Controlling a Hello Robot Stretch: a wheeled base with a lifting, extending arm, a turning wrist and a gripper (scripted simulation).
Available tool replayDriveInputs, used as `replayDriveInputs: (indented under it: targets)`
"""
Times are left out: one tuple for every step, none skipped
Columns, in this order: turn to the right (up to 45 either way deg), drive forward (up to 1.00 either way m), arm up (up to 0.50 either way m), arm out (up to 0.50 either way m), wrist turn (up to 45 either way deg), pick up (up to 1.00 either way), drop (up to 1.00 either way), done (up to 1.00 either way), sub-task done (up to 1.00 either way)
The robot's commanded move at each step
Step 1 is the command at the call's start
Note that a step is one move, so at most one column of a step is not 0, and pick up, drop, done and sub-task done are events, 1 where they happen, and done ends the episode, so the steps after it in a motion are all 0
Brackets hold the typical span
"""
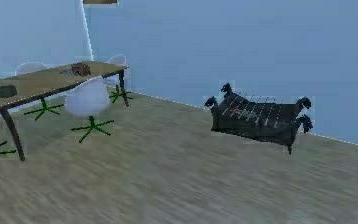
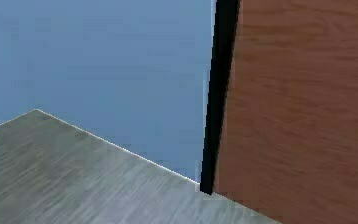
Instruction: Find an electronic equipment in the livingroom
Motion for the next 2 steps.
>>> replayDriveInputs:
  targets:
    - [-15.0, 0.00, 0.00, 0.00, 0.0, 0.00, 0.00, 0.00, 0.00]
    - [0.0, 1.00, 0.00, 0.00, 0.0, 0.00, 0.00, 0.00, 0.00]
